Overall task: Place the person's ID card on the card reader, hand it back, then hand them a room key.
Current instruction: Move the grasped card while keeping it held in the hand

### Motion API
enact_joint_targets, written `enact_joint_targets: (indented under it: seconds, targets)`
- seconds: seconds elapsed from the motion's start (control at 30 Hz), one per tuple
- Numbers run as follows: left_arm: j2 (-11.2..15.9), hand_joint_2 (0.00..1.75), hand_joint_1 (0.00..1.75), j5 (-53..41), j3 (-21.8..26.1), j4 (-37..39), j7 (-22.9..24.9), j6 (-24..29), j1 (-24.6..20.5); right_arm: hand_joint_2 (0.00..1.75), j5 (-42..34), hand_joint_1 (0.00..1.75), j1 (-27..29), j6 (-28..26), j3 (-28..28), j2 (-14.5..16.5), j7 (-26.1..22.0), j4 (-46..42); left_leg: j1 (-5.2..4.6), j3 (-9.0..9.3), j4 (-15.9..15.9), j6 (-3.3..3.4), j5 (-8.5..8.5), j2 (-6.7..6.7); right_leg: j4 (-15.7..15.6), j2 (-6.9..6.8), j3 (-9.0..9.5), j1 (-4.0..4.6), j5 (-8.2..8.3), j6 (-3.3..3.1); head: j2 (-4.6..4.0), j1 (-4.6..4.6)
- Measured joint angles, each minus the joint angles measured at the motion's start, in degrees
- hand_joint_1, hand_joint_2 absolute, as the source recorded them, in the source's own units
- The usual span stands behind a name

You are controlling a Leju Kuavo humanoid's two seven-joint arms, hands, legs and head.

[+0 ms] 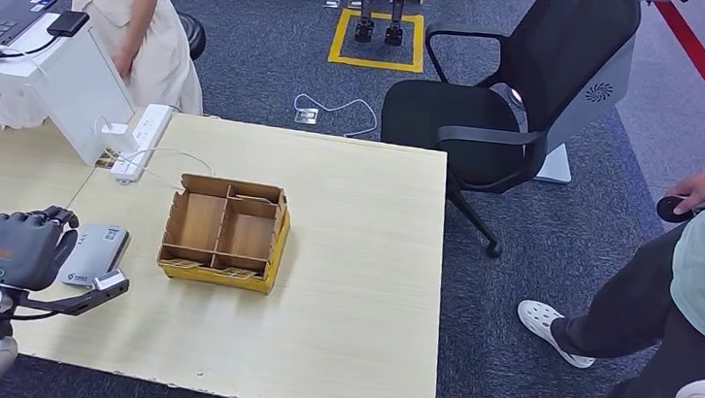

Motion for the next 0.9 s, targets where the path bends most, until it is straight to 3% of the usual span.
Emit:
enact_joint_targets:
  seconds: [0.23, 0.9]
  targets:
    - [-0.4, 1.75, 1.75, -4.5, 0.0, 1.1, 1.8, 4.7, 1.7, 0.00, -0.2, 0.00, -0.3, -0.1, 0.3, 0.1, -0.7, 0.5, 0.00, 0.00, 0.0, 0.00, 0.00, 0.00, 0.0, 0.00, -0.01, 0.00, 0.00, 0.00, 0.00, 0.01]
    - [-8.8, 1.75, 1.75, -5.2, -1.0, 8.7, 4.8, 5.5, 0.8, 0.00, -0.8, 0.00, -0.5, -1.8, 1.4, 0.4, -0.7, 0.9, -0.02, 0.01, 0.0, 0.00, 0.00, 0.00, 0.0, 0.00, -0.02, -0.01, 0.00, 0.00, 0.00, 0.00]
